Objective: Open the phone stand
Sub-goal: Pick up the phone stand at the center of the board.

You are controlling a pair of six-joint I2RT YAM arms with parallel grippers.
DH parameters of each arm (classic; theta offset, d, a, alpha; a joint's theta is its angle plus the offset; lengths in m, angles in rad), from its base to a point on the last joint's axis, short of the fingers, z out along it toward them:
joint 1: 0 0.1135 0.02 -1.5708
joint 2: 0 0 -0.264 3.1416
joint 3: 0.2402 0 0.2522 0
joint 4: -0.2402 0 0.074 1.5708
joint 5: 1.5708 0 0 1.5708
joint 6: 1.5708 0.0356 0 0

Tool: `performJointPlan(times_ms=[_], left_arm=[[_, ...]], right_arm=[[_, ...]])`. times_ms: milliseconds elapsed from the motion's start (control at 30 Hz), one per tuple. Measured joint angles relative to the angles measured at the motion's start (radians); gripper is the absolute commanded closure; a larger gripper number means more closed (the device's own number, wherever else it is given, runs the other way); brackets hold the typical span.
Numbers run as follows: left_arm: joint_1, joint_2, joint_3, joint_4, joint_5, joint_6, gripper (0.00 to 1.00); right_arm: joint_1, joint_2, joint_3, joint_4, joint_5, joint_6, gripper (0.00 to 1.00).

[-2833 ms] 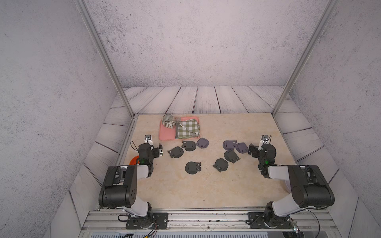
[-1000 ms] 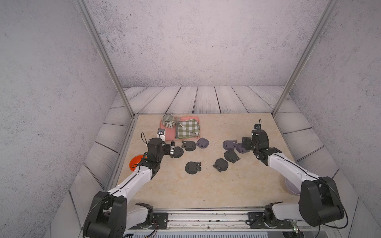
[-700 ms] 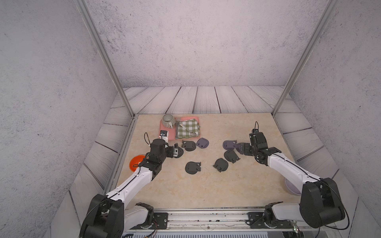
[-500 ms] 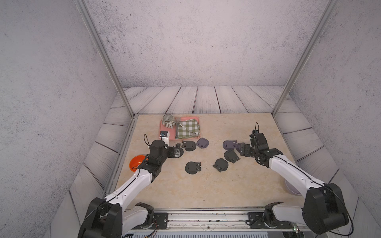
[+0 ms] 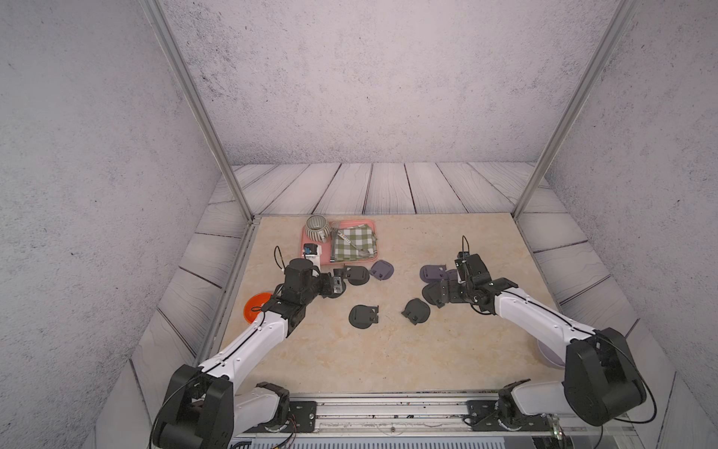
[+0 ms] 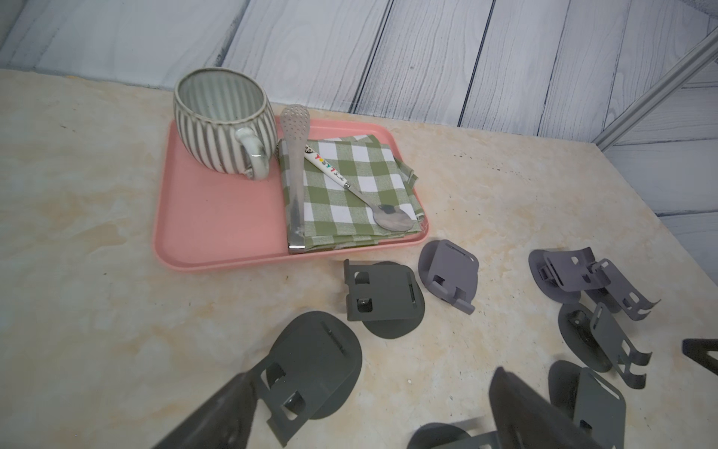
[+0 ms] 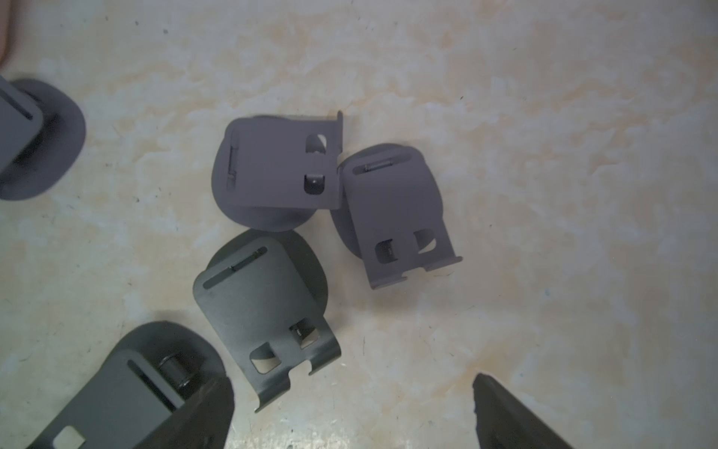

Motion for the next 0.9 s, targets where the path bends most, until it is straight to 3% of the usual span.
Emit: performJointPlan(times_ms=[67,267,467,567,767,900], left_arm=[[-0.014,0.007,0.004,-0.024,0.007,0.001,0.02],[-0.075,0.076,0.066,-0.13,0.006,0.008,0.02],[-0.179,0.106,0.073,-0.196,-0.066,0.013,0.02],[-0.214,0.108,0.075,-0.228,-0.108,0.015,0.02],[-0.243,0.088,0.074,-0.254,-0.137,0.028,0.02],[-0.244,0.04,0.074,-0.256,-0.143,0.042,0.02]], right_arm=[[0.008,0.037,0.012,-0.014,-0.011,-0.005,0.0],[0.016,0.085,0.031,-0.035,-0.051,-0.023,0.11],[0.018,0.163,0.072,-0.039,-0.09,-0.035,0.1],[0.018,0.207,0.097,-0.045,-0.105,-0.042,0.0],[0.02,0.282,0.147,-0.053,-0.114,-0.053,0.01],[0.02,0.336,0.196,-0.067,-0.129,-0.058,0.08]])
